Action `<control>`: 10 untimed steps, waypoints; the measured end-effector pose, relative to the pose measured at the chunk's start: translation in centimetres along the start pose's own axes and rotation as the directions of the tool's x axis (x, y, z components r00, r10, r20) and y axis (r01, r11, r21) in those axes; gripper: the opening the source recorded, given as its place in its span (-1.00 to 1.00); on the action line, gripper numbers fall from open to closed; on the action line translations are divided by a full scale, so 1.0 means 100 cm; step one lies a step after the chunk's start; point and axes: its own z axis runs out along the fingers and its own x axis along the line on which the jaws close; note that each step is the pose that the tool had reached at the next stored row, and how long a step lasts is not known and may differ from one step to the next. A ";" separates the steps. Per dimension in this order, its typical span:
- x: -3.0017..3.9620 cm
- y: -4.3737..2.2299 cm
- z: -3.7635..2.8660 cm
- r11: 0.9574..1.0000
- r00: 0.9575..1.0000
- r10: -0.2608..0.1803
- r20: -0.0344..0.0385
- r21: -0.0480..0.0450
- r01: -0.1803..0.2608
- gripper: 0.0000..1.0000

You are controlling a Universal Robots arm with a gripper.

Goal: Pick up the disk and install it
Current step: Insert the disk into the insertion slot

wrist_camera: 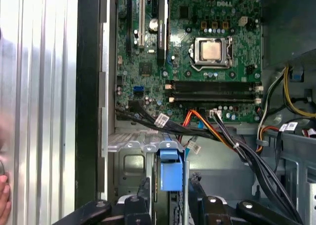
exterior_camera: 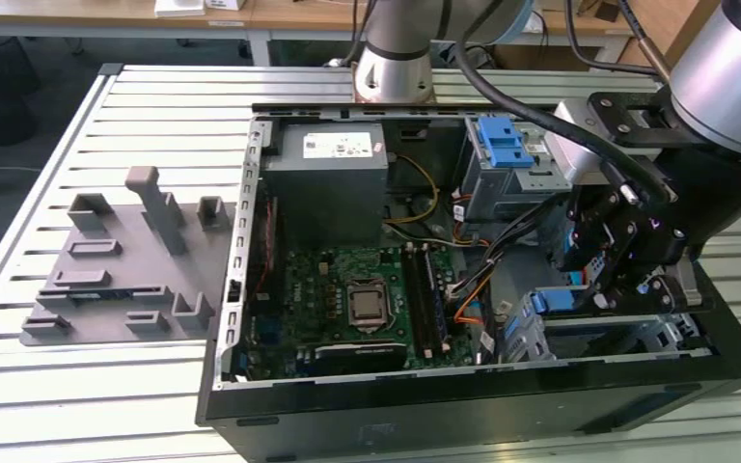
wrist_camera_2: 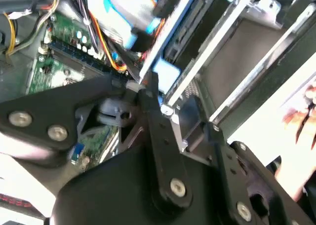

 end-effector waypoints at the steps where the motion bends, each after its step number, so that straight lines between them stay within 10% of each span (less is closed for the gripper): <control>1: 0.0000 0.0000 0.0000 1.000 1.000 0.000 0.000 0.000 0.000 -0.12; 10: 0.0000 0.0000 0.0000 1.000 1.000 0.000 0.000 0.000 0.000 -0.63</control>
